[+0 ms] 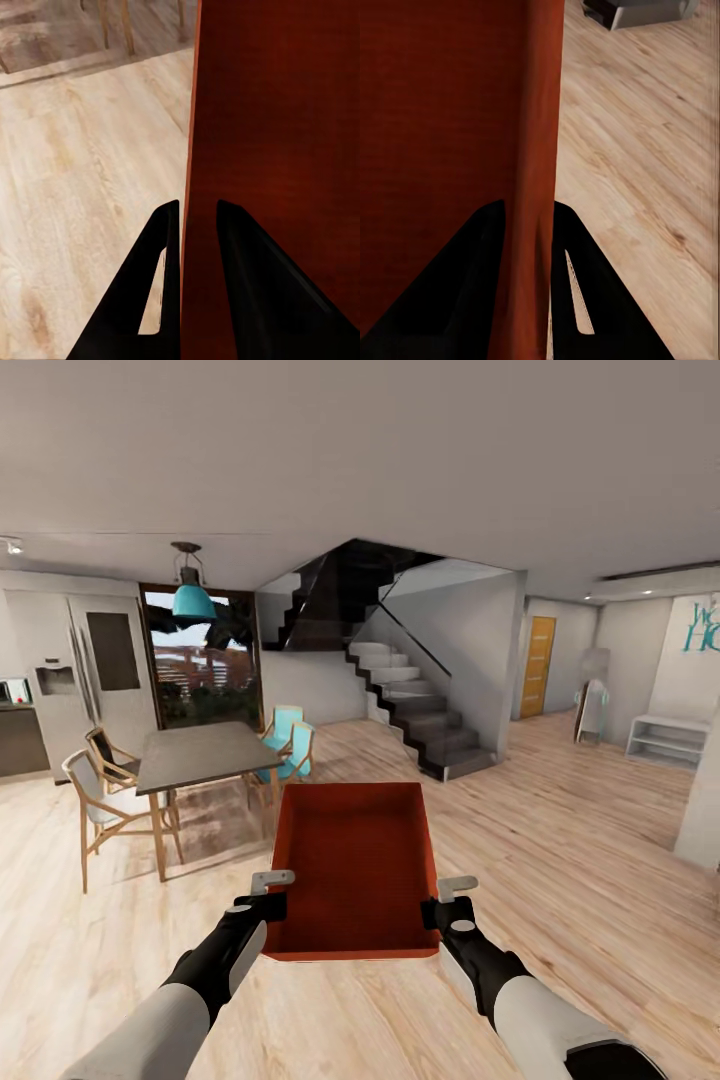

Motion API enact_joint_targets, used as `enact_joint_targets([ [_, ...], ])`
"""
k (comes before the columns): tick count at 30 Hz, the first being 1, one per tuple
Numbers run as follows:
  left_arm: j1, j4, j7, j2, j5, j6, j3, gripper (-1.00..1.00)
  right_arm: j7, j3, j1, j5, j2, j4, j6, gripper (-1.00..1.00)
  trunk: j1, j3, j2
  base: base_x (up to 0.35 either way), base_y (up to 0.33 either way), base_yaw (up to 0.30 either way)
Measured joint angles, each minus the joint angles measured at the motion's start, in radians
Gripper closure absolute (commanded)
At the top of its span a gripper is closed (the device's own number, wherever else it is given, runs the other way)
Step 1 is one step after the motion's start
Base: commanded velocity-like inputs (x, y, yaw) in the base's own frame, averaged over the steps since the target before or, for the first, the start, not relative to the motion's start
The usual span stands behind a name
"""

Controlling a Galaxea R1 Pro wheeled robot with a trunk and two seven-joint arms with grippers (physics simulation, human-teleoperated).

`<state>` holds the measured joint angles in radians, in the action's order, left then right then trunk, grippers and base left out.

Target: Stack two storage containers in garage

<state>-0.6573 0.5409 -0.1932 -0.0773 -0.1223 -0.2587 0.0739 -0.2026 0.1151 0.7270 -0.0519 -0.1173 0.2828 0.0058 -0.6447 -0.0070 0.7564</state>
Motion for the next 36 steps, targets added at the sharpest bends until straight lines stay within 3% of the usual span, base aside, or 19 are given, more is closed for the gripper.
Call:
enact_joint_targets([
  [36, 0.000, 0.000, 0.000, 0.000, 0.000, 0.000, -0.001, 1.00, 0.000, 0.000, 0.000, 0.000, 0.000, 0.000, 0.000, 1.00, 0.000, 0.000, 0.000, 0.323, 0.094, -0.244],
])
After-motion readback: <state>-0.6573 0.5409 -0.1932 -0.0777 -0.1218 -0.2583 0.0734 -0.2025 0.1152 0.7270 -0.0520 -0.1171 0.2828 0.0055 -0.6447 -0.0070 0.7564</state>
